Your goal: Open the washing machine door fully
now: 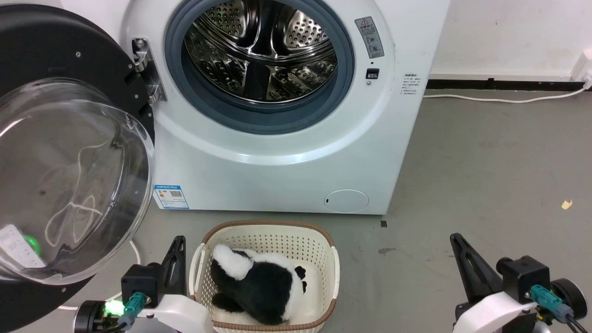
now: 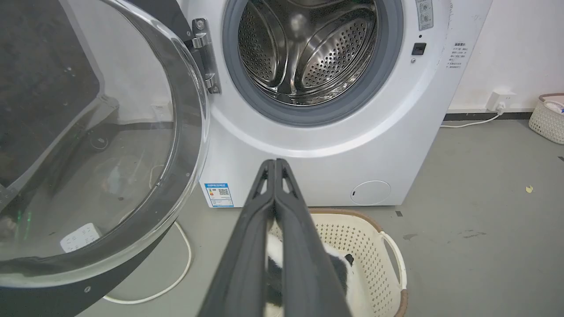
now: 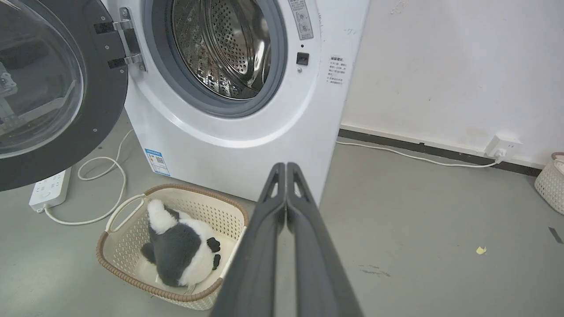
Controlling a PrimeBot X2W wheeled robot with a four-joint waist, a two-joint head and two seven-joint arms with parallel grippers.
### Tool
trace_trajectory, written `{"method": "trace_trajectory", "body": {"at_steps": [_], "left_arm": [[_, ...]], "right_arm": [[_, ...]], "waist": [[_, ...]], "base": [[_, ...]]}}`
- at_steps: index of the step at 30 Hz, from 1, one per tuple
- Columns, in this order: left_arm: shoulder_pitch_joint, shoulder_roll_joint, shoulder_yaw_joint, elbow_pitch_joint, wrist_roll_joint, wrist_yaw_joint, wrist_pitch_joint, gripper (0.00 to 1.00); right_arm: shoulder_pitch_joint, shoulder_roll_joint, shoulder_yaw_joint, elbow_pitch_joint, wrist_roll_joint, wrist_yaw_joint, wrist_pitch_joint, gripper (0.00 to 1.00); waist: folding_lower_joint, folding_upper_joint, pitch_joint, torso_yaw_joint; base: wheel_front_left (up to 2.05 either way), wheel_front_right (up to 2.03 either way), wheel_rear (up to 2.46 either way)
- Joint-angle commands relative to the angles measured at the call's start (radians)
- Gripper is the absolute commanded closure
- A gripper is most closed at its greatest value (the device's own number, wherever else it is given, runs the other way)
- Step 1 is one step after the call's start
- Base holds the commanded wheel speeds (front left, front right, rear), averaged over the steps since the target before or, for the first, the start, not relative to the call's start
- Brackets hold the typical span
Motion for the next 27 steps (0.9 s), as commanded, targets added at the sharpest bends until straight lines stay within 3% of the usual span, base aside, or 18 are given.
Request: {"method": "trace_trajectory", "body": {"at_steps": [1, 27], "left_arm": [[-0.016, 0.001, 0.007, -0.006, 0.008, -0.005, 0.004, 1.0], [-0.018, 0.001, 0.009, -0.008, 0.011, -0.006, 0.009, 1.0]], "right_arm": [[-0.018, 0.003, 0.002, 0.002, -0.006, 0.001, 0.004, 1.0], [-0.02, 0.003, 0.003, 0.003, -0.008, 0.001, 0.009, 1.0]], "waist": [[0.0, 0.0, 0.0, 0.0], [0.0, 0.0, 0.001, -0.002]], "base": [[0.0, 0.0, 0.0], [0.0, 0.0, 0.0]]}}
